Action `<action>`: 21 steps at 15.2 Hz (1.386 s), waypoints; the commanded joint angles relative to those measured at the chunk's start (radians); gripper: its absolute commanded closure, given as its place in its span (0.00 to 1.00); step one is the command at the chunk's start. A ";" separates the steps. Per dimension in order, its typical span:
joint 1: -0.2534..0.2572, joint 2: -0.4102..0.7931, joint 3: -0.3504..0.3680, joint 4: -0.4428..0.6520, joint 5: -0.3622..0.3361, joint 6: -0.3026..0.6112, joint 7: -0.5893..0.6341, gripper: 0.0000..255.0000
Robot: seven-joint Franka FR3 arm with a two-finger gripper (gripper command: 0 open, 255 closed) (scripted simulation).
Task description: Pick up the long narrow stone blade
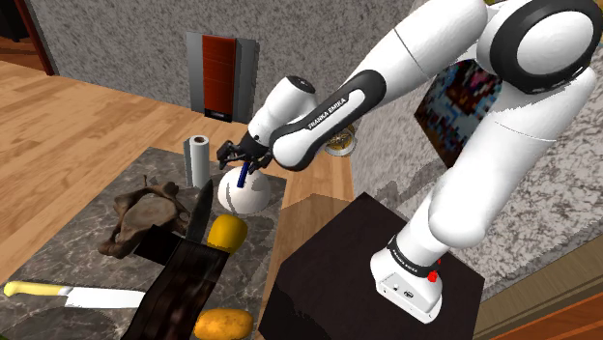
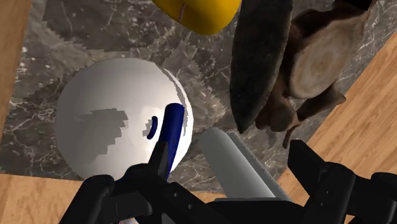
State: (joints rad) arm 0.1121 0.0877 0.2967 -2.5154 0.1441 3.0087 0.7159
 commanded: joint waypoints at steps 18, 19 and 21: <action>0.215 0.402 -0.195 0.235 -0.120 0.259 0.237 1.00; 0.216 0.399 -0.195 0.233 -0.120 0.258 0.237 1.00; 0.218 0.398 -0.196 0.232 -0.119 0.258 0.238 1.00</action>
State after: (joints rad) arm 0.3295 0.4856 0.1004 -2.2825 0.0247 3.2669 0.9536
